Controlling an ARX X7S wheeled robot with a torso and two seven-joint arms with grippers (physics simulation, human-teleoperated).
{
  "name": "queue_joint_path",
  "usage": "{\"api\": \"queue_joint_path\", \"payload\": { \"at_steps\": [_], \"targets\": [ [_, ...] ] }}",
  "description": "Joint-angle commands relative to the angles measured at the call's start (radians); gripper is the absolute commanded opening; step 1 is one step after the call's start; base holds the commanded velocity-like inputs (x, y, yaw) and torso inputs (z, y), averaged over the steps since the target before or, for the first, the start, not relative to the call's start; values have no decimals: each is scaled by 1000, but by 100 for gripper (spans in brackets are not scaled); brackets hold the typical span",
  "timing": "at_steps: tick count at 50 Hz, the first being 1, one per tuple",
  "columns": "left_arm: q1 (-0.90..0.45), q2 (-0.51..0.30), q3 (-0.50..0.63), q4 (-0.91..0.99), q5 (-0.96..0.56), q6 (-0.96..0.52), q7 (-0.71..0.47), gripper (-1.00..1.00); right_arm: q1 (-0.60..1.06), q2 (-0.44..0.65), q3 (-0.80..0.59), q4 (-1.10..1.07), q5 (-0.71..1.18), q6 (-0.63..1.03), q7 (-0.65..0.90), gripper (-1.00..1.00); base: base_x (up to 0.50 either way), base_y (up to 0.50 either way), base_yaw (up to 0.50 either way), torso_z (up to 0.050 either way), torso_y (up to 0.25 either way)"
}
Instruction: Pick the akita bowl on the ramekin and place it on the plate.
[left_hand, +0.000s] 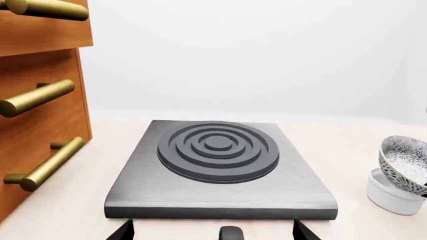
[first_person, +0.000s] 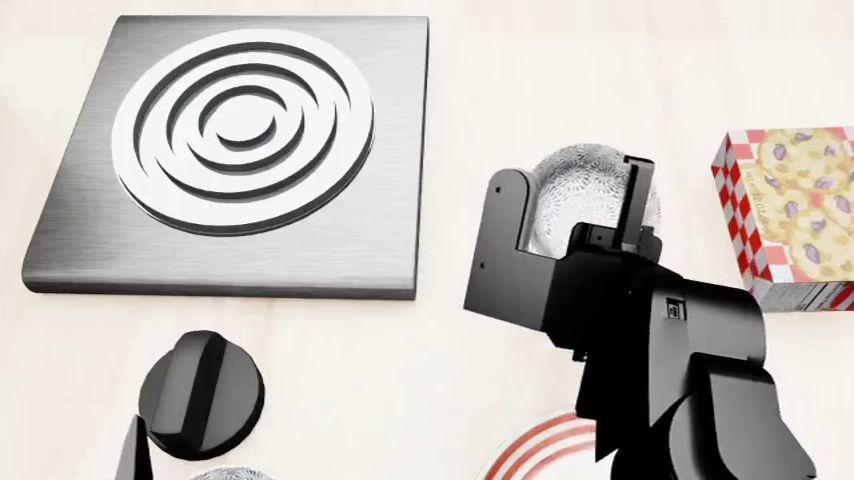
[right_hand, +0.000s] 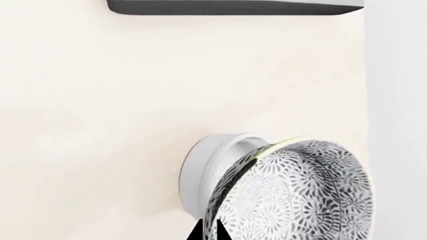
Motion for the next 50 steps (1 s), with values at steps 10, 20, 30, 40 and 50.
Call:
{"api": "queue_joint_path", "payload": {
  "at_steps": [10,20,30,40,50],
  "targets": [
    [-7,-6,9,-20,-12,6,-8,100,86,53,3,-83,-39,7,-37,-100,0,0,0,0,0],
    [-6,-11,11,-18,-21,14,-10,100,141,81,17,-156,-58,34,-90,-100,0,0,0,0,0],
    [-5,-16,9,-14,-35,20,-13,100,127,106,-7,-288,-70,89,-222,-100,0,0,0,0,0],
    [-9,-19,6,-15,-40,19,-18,100,54,149,-65,-489,-99,206,-439,-100,0,0,0,0,0],
    [-9,-23,7,-9,-41,19,-25,100,-34,212,-94,-643,-131,252,-498,-100,0,0,0,0,0]
  ]
}}
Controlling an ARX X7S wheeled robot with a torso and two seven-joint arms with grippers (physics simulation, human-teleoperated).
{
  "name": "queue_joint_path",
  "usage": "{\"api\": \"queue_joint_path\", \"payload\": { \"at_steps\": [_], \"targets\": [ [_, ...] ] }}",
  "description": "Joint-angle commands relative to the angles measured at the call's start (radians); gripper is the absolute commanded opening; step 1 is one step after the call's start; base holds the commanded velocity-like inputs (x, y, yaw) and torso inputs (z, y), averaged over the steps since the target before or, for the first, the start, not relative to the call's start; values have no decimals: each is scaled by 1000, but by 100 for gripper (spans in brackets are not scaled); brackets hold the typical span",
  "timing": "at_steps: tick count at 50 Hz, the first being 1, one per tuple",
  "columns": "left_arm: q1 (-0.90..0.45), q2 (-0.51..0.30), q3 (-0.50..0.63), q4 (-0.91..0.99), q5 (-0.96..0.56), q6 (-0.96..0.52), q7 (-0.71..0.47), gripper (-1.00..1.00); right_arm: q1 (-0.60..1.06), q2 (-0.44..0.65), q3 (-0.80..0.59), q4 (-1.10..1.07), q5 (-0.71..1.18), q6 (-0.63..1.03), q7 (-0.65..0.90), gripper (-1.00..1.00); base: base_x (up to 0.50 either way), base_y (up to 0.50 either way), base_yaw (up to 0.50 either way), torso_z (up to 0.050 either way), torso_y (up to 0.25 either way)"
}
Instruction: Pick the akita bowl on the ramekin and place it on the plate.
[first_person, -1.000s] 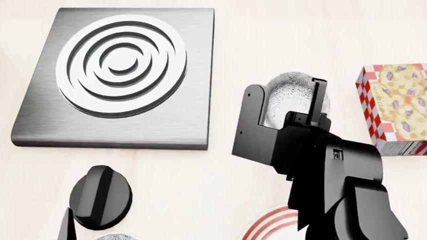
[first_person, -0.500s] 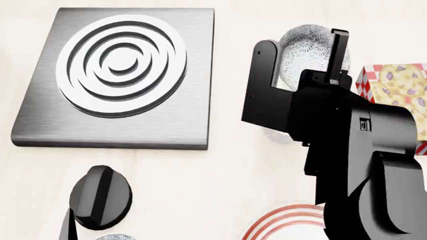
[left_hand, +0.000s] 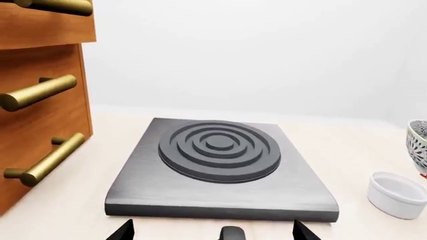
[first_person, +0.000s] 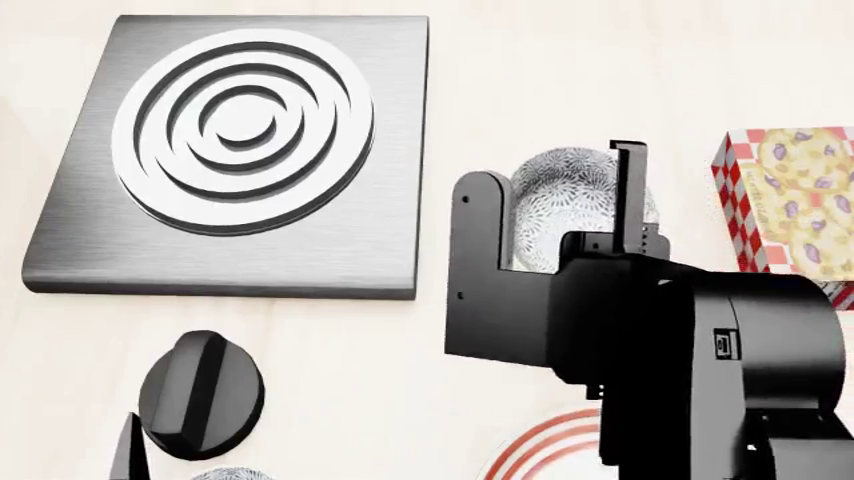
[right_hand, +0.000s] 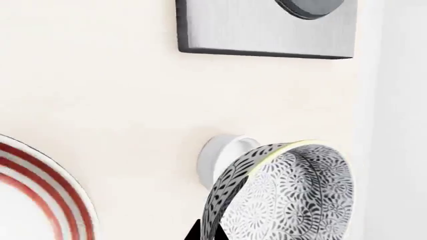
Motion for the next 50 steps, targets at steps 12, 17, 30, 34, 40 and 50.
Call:
{"api": "queue_joint_path", "payload": {
  "at_steps": [12,17,30,34,40,50],
  "targets": [
    [4,-8,5,10,0,1,-13,100,-159,146,-65,-320,-102,111,-160,-100,0,0,0,0,0],
    [3,-10,5,11,-2,1,-15,100,-179,169,-77,-367,-123,141,-193,-100,0,0,0,0,0],
    [1,-14,7,11,-5,2,-20,100,-280,255,-130,-523,-203,231,-239,-100,0,0,0,0,0],
    [-2,-14,9,9,-5,0,-22,100,-278,269,-140,-547,-217,253,-256,-100,0,0,0,0,0],
    [-1,-17,8,11,-8,2,-25,100,-299,293,-166,-582,-242,287,-262,-100,0,0,0,0,0],
    [-1,-18,16,11,-4,2,-27,100,-344,339,-250,-674,-304,377,-281,-100,0,0,0,0,0]
  ]
}}
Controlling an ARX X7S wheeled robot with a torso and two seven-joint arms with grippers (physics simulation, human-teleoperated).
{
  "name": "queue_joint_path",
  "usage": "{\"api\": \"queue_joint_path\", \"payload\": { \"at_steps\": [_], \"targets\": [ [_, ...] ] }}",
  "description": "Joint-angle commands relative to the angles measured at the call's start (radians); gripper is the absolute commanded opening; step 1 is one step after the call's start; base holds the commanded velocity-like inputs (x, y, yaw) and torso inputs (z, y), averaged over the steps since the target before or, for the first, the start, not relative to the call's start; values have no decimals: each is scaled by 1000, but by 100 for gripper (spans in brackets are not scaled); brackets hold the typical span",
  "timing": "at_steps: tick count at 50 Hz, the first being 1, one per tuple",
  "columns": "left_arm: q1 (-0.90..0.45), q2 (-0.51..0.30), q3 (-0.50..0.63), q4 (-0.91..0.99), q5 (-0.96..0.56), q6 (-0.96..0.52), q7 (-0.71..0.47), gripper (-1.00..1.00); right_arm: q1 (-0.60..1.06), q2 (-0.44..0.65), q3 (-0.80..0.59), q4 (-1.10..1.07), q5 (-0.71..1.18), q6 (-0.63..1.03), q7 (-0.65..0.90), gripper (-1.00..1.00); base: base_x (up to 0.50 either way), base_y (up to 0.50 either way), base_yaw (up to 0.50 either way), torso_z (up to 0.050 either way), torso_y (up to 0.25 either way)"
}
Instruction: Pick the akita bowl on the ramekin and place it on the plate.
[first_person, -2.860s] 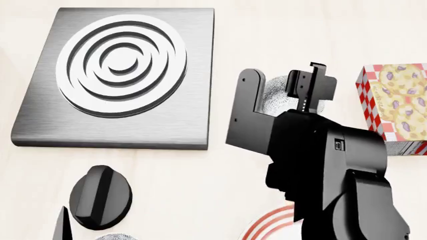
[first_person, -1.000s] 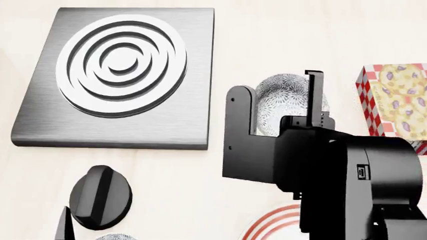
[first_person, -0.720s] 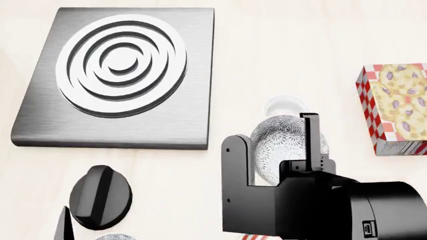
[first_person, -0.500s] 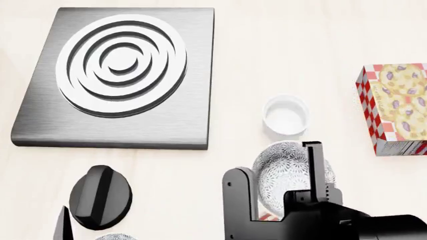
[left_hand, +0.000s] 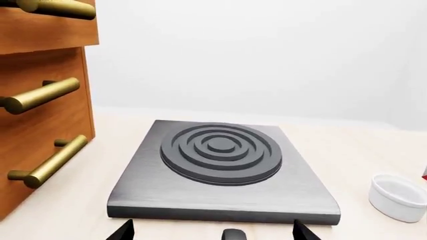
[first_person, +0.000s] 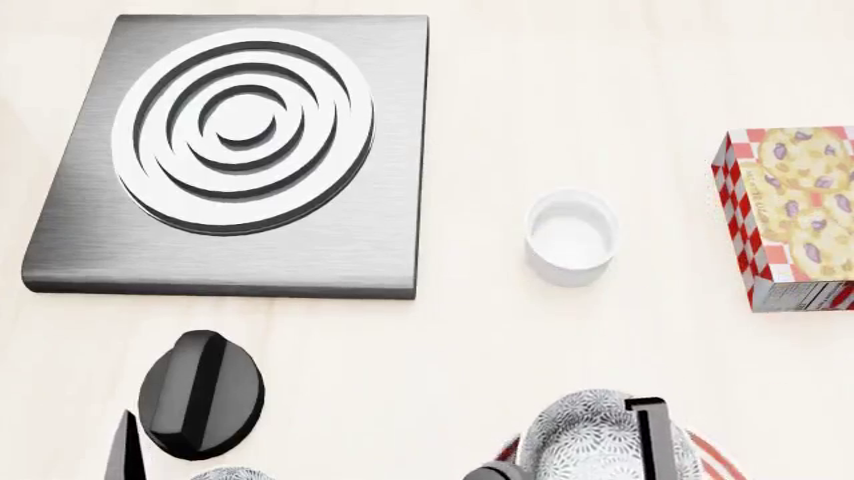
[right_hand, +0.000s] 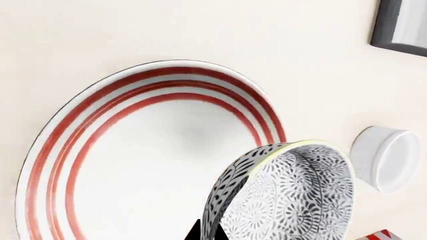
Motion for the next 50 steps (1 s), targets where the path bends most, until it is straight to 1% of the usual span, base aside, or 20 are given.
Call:
{"api": "queue_joint_path", "payload": {
  "at_steps": [1,6,8,14,21,27,33,39,50],
  "targets": [
    [-1,-2,7,-2,3,1,-4,100,-31,59,-79,-102,-71,91,-21,-100,0,0,0,0,0],
    [0,-4,10,1,4,1,-6,100,-17,98,-141,-150,-98,154,-21,-100,0,0,0,0,3],
    [-1,-4,10,2,4,0,-7,100,-28,107,-141,-162,-105,166,-20,-100,0,0,0,0,0],
    [-2,-4,13,-3,6,2,-9,100,-171,101,43,-165,-87,94,-27,-100,0,0,0,0,0],
    [-3,-6,15,-6,6,3,-12,100,-287,105,171,-165,-74,49,-28,-100,0,0,0,0,0],
    [-1,-7,18,-4,8,5,-15,100,-341,91,214,-165,-83,26,-27,-100,0,0,0,0,0],
    [-3,-8,18,-6,5,6,-17,100,-367,79,221,-163,-94,23,-24,-100,0,0,0,0,0],
    [-5,-8,22,-10,7,7,-18,100,-425,70,250,-153,-60,6,32,-100,0,0,0,0,0],
    [-6,-11,26,-11,1,9,-19,100,-461,58,276,-126,5,-22,109,-100,0,0,0,0,0]
  ]
}}
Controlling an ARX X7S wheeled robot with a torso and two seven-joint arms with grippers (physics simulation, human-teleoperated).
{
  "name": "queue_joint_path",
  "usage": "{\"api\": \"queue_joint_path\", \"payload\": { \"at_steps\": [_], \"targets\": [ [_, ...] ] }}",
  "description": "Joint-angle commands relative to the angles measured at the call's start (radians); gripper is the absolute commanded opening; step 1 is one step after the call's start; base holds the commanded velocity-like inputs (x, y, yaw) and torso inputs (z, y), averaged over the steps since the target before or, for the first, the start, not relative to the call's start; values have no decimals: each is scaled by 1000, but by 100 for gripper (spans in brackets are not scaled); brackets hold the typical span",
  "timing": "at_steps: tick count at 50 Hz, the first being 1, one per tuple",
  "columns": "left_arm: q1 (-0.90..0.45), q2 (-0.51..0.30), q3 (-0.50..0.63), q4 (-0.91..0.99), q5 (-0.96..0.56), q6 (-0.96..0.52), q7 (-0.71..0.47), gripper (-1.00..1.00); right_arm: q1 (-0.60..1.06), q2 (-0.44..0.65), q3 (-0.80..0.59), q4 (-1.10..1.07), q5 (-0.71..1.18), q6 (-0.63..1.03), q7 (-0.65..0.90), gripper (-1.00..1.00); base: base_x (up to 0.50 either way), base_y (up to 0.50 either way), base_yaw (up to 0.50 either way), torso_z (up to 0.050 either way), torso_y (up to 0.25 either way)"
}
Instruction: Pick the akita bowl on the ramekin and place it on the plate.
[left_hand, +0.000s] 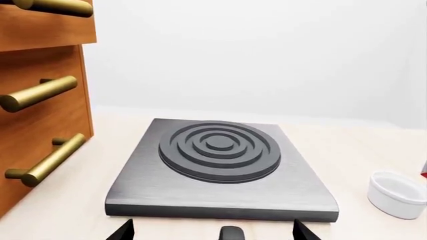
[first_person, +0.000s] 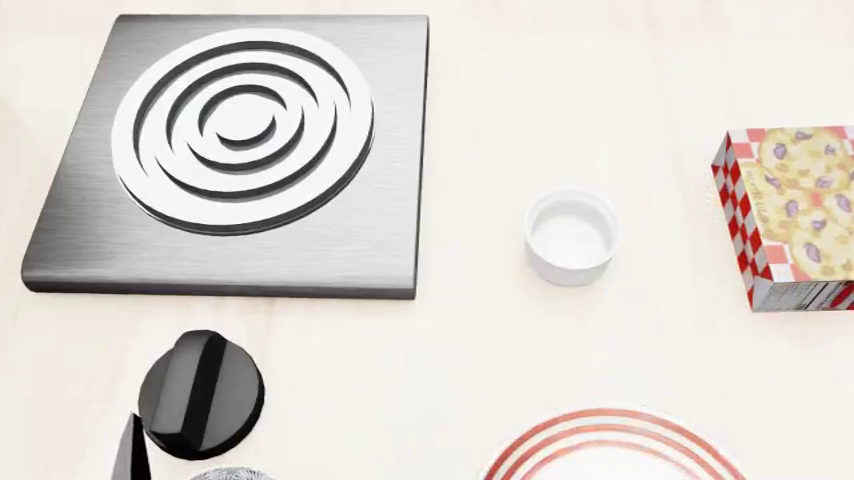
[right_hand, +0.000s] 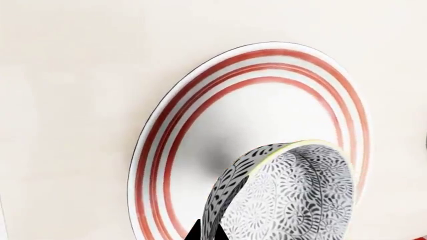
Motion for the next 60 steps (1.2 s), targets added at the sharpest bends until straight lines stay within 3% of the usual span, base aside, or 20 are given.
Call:
{"api": "queue_joint_path", "payload": {
  "at_steps": [1,17,37,60],
  "targets": [
    [-2,-3,5,-2,-3,2,-1,100,-51,-6,46,15,41,-29,64,-100,0,0,0,0,0],
    [-2,-7,9,-3,-6,8,-4,100,-11,27,107,51,70,-27,69,-100,0,0,0,0,1],
    [-2,-13,14,-3,-7,11,-10,100,147,-33,109,123,98,-122,119,-100,0,0,0,0,0],
    [-5,-17,19,-8,-9,15,-17,100,126,-56,92,168,126,-139,162,-100,0,0,0,0,0]
  ]
}}
